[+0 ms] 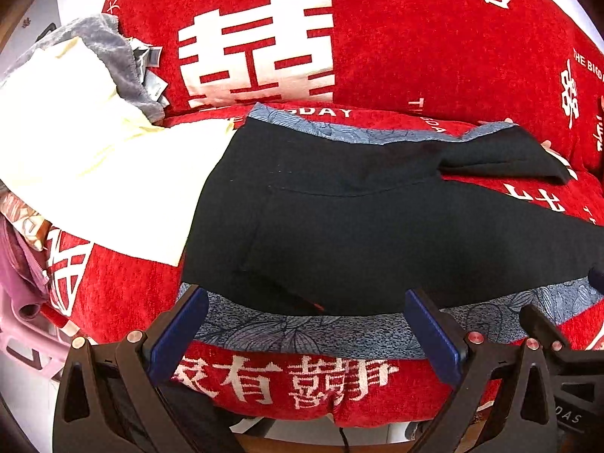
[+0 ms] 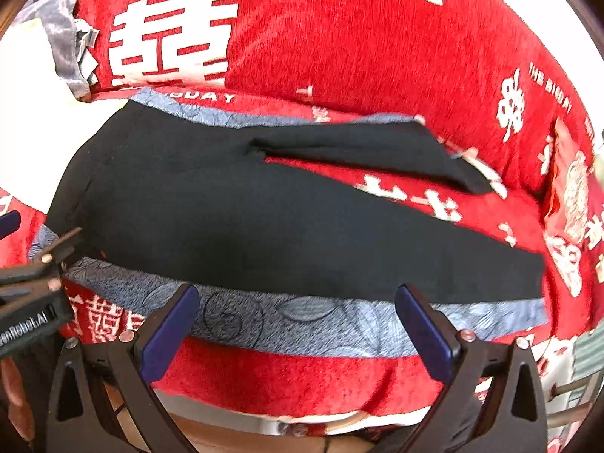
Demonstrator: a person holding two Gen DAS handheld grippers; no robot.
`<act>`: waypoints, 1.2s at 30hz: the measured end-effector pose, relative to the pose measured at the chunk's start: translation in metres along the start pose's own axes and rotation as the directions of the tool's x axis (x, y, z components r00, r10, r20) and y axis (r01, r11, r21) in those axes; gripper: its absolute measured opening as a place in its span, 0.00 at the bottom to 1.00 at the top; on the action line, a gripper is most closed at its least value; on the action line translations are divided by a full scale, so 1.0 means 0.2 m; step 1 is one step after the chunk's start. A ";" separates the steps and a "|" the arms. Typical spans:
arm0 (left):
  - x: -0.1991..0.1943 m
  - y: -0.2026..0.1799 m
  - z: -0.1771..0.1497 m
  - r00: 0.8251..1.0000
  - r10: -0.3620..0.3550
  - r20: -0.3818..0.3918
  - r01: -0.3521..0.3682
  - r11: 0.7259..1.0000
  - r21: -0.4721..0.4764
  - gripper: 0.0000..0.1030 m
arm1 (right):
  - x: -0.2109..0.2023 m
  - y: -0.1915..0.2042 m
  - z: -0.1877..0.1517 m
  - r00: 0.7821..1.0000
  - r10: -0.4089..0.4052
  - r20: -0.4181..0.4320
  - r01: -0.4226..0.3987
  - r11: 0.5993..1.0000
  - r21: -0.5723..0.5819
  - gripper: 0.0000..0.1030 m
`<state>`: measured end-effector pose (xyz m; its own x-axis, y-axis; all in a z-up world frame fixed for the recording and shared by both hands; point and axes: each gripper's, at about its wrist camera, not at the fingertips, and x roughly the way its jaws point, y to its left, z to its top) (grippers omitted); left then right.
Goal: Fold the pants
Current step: 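Move both grippers down to the patterned band of the black trousers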
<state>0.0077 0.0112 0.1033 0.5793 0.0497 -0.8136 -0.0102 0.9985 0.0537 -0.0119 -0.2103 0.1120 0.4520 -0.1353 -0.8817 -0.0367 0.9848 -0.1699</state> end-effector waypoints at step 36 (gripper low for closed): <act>0.25 0.01 0.16 0.984 -0.025 -0.176 0.022 1.000 -0.019 1.00 | 0.15 -0.03 0.17 0.990 0.122 -0.068 -0.121 0.993 0.005 1.00</act>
<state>0.0630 0.0150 0.0811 0.4272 0.0278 -0.9038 -0.0133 0.9996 0.0245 0.0324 -0.2158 0.1005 0.3825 -0.0217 -0.9237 -0.0866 0.9945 -0.0592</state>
